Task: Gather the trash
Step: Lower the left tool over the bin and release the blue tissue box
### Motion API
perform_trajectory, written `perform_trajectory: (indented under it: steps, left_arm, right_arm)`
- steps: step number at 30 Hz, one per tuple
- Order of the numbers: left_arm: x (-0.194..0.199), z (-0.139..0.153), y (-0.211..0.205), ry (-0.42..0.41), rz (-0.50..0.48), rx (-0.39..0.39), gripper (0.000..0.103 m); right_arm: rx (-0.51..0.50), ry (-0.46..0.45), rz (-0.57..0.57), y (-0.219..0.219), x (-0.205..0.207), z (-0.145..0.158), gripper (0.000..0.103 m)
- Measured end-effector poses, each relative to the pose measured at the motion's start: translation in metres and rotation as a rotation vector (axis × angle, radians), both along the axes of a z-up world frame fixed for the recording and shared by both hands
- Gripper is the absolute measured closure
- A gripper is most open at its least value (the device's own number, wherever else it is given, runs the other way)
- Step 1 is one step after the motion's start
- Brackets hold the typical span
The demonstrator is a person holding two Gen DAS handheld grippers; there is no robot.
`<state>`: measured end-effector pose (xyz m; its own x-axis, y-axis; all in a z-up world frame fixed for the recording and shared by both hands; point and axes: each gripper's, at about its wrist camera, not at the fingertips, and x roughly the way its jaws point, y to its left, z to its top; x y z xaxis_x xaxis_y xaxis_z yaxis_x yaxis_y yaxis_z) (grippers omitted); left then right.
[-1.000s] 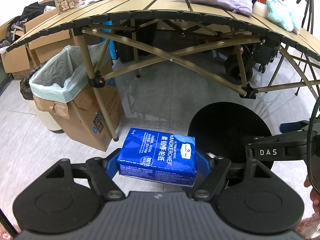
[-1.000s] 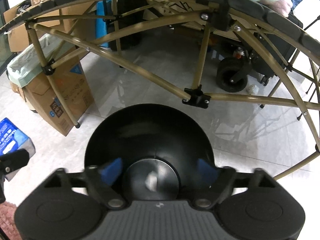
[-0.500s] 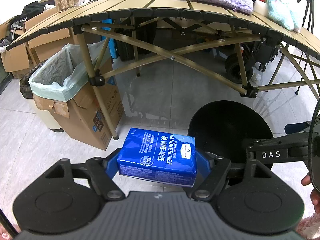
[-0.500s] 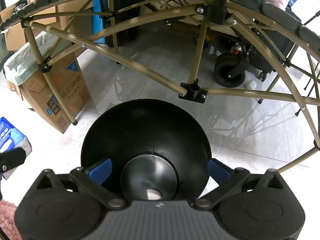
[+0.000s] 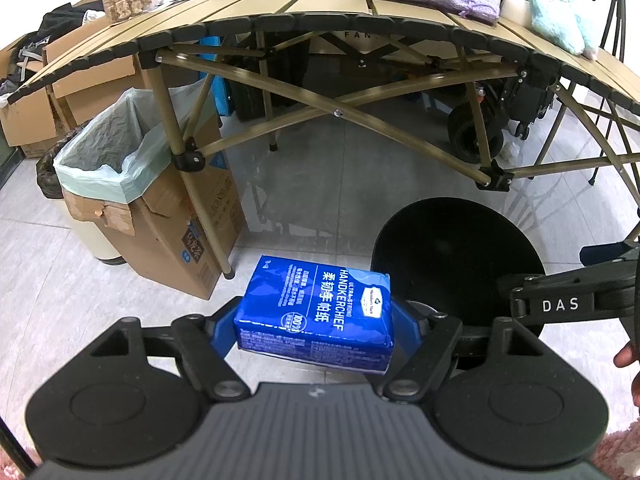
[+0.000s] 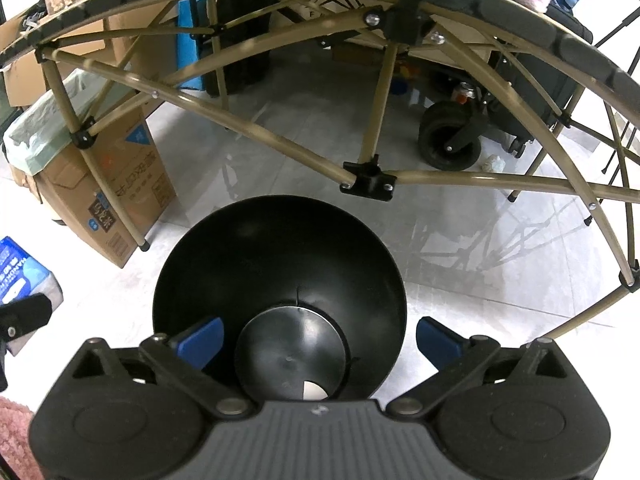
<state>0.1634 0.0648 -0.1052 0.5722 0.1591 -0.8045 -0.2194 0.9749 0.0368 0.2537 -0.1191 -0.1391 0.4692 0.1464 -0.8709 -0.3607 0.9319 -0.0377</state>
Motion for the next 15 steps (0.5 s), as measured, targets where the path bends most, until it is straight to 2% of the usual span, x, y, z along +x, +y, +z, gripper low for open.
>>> perform_trajectory:
  steps: [15]
  left_arm:
    - [0.01,-0.006,-0.011,0.02,-0.023,0.001,0.026]
  right_arm:
    - [0.011,-0.02,-0.037,-0.022,-0.003,0.011,0.0]
